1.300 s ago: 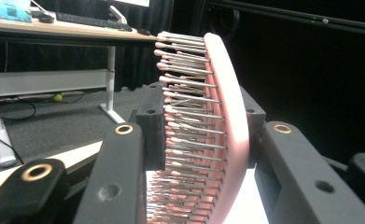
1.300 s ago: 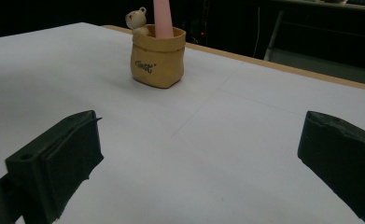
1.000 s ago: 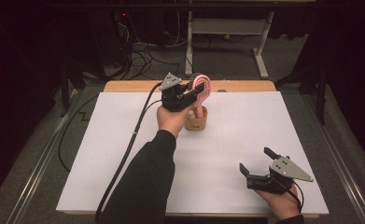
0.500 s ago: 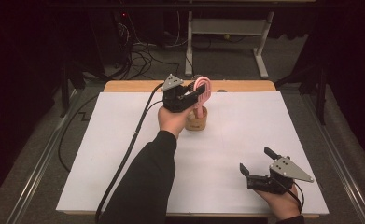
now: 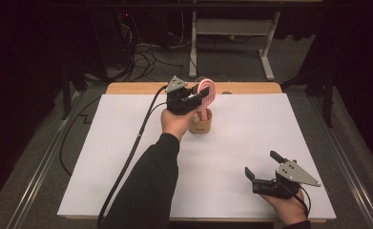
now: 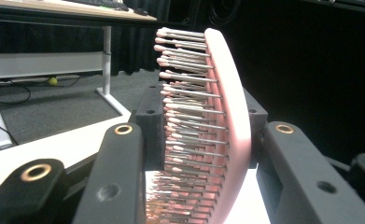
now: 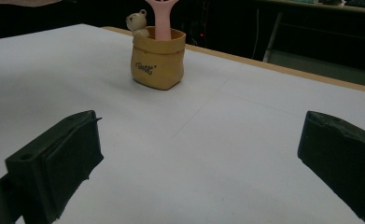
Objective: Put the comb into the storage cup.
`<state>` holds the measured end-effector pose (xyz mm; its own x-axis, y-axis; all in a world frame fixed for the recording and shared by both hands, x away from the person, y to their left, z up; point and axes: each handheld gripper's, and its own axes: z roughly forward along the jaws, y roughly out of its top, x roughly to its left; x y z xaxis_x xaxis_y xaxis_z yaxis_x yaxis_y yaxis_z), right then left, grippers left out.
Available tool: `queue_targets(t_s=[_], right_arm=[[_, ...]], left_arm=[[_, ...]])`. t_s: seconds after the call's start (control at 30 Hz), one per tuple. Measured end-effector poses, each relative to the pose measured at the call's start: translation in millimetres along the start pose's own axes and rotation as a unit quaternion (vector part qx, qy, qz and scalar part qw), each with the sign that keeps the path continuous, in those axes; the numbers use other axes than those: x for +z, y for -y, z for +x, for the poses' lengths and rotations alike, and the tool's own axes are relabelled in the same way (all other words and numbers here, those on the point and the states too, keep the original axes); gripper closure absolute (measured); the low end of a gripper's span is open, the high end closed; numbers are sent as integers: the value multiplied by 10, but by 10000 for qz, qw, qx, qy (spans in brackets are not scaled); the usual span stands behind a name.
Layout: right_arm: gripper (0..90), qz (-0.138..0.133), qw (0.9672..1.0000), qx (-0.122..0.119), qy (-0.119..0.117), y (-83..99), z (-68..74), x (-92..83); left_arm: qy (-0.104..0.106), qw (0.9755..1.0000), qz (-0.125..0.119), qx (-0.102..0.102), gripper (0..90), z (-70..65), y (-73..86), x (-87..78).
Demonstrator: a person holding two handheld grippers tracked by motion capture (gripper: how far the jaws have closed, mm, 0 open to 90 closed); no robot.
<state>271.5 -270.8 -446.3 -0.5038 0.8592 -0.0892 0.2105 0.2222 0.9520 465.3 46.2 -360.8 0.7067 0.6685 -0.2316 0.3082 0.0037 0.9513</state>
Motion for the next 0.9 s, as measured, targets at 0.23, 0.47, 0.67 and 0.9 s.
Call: queue_targets(t_s=[0.23,0.47,0.67,0.9], right_arm=[[0,-25,10000,-10,7,-3,-6,-3],[1,-17,10000,-26,3,-6,6,-3],[0,5,10000,-51,9,-2,9,1],[0,-1,10000,-49,3,-2,10,1]], left_arm=[[-77,9999,44,96,622,20,-2,-18],[-183,9997,72,160,613,46,-13,-39],[-273,9993,30,259,598,72,4,-73],[-394,9990,60,210,575,148,32,-117]])
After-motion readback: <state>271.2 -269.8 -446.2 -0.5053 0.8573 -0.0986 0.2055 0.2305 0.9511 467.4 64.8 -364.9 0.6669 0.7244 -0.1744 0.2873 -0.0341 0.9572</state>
